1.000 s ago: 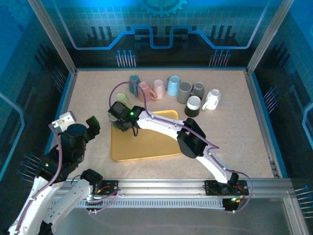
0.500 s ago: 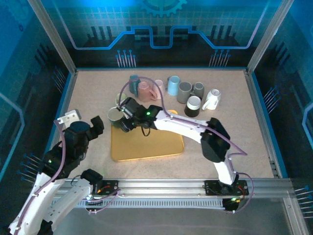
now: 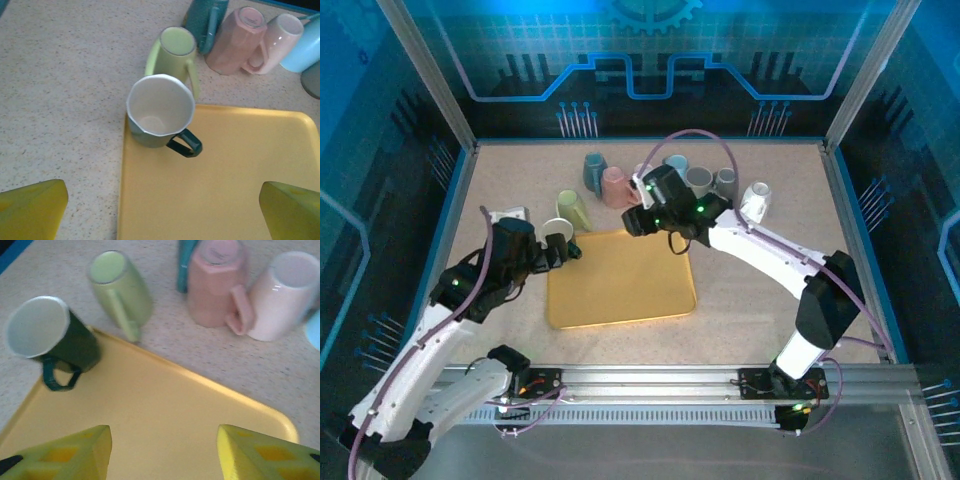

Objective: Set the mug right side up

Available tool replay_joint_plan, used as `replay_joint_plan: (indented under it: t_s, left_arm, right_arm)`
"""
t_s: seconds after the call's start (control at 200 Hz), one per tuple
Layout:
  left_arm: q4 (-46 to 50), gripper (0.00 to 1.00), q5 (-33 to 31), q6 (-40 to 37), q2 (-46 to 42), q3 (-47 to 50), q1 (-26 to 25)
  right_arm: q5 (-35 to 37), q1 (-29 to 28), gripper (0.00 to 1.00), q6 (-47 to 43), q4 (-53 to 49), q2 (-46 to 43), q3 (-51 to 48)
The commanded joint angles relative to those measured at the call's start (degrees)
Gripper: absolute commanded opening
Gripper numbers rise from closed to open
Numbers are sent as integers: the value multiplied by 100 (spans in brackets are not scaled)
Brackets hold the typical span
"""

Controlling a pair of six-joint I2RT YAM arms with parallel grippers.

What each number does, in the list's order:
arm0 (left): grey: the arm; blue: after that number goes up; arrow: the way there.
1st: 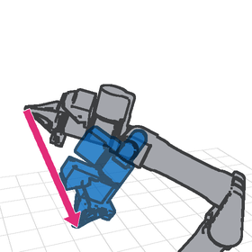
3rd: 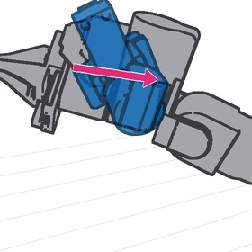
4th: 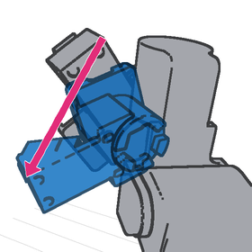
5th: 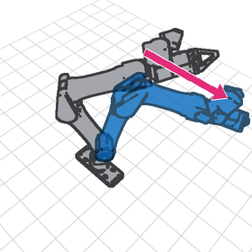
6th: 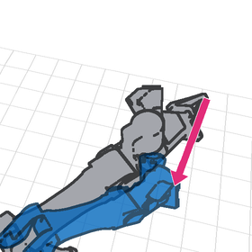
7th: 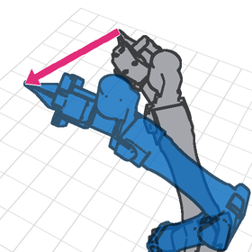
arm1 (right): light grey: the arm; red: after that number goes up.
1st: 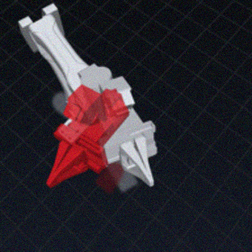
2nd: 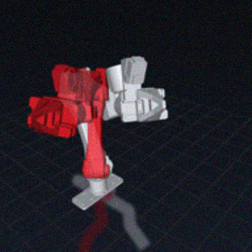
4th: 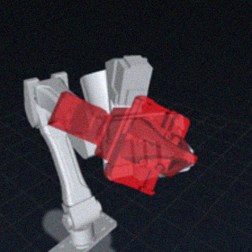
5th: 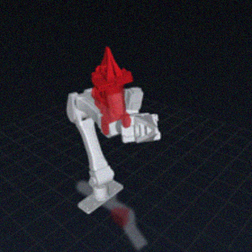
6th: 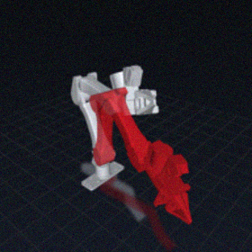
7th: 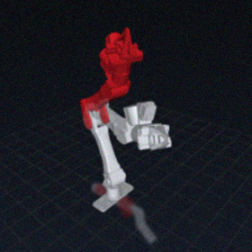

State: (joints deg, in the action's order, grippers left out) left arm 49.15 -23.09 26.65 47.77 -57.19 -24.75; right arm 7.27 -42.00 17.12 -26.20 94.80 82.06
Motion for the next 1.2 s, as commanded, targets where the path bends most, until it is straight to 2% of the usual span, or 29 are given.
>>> replay_joint_plan:
  t_s: [0.0,0.155,0.355,0.725,0.875,1.196]
  left_arm:
    - [-232,99,225,138,489,-428,-77]
    - [5,99,307,865,1950,-1605,-108]
    - [734,99,386,2008,4034,-3617,-117]
    - [2264,99,568,3453,7730,-7647,-31]
    - [2083,99,762,3778,8467,-8223,82]
    - [1810,99,646,4100,9170,-8624,274]
  right_arm:
    - [102,183,58,96,-61,-140,-46]
    - [567,182,57,326,-23,-443,-269]
    - [954,171,57,689,253,-1430,-1111]
    - [729,142,57,1021,667,-2997,-2561]
    - [593,139,57,969,799,-3178,-2880]
    - [516,173,58,811,1050,-3354,-3310]
